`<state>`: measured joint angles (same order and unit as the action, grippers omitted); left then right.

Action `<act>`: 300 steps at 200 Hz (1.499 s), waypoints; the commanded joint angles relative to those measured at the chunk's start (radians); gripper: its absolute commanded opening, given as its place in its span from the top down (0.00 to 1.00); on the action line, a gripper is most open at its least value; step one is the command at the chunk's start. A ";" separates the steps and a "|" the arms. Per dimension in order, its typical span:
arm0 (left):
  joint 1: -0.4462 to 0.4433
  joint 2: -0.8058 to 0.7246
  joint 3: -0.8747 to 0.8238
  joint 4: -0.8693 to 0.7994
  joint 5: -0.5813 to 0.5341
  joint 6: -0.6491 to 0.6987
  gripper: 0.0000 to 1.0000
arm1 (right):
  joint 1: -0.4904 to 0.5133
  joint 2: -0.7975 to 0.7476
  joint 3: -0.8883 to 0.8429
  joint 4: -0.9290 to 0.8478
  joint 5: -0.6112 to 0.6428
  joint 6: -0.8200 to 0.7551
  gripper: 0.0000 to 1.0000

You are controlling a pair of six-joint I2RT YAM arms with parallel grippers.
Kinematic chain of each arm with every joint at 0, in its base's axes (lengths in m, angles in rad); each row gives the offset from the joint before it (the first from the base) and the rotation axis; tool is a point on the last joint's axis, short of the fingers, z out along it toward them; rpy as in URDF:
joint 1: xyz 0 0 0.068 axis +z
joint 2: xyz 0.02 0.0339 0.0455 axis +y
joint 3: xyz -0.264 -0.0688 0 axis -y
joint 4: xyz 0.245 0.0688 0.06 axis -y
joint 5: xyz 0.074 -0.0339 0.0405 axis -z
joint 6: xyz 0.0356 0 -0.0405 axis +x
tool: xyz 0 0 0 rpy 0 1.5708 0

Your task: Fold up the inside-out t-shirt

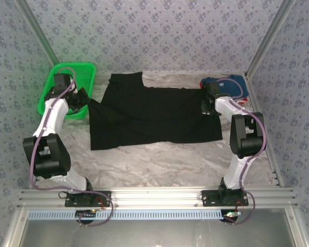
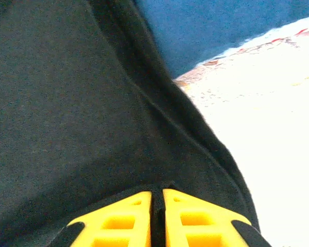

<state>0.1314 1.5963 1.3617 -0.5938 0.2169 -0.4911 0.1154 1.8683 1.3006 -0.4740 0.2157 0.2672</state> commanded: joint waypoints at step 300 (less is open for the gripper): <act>-0.200 -0.195 -0.501 0.387 0.041 -0.198 0.48 | -0.034 -0.291 -0.294 -0.062 -0.297 0.112 0.40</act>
<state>-0.0257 1.4609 1.0267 -0.2970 0.1921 -0.6285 0.1009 1.5505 1.0603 -0.4938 0.0055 0.3119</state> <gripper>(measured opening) 0.523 0.612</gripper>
